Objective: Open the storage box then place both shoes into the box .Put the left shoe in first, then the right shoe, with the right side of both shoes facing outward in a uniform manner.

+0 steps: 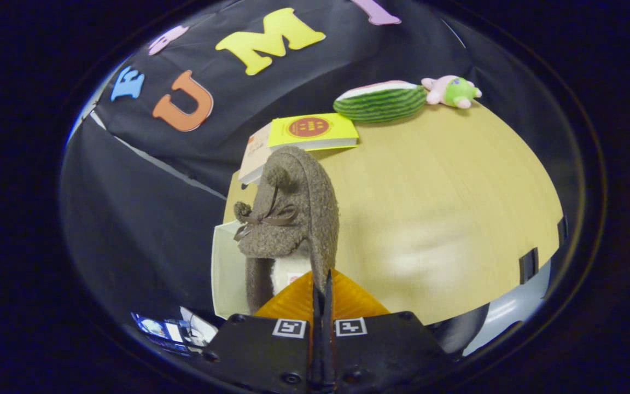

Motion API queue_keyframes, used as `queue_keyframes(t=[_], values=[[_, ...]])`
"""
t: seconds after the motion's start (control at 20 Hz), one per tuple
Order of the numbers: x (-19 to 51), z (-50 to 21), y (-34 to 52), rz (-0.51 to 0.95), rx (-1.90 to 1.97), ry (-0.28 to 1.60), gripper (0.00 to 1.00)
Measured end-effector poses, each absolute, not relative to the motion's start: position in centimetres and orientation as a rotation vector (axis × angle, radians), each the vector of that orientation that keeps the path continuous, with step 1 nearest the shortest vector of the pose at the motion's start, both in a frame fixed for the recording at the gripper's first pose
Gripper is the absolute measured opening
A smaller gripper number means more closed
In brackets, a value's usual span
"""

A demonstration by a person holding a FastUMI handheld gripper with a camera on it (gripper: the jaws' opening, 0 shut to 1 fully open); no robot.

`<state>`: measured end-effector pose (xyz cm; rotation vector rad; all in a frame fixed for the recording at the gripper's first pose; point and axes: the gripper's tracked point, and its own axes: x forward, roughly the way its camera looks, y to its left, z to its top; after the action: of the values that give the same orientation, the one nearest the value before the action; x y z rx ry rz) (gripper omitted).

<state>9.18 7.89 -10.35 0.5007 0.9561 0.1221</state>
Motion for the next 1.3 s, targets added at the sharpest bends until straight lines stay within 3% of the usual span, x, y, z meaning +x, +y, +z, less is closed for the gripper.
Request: queue_keyframes(t=[0.45, 0.75, 0.95, 1.05, 1.25, 1.3], values=[[9.9, -10.6, 19.8, 0.162, 0.467, 0.977, 0.06], [9.8, -14.8, 21.2, 0.062, 0.424, 1.026, 0.06], [10.5, -15.3, 21.8, 0.08, 0.456, 1.037, 0.09], [10.6, -14.6, 22.0, 0.11, 0.463, 1.005, 0.21], [11.0, -12.4, 22.1, 0.167, 0.449, 0.914, 0.62], [11.1, -12.0, 21.8, 0.176, 0.426, 0.884, 0.77]])
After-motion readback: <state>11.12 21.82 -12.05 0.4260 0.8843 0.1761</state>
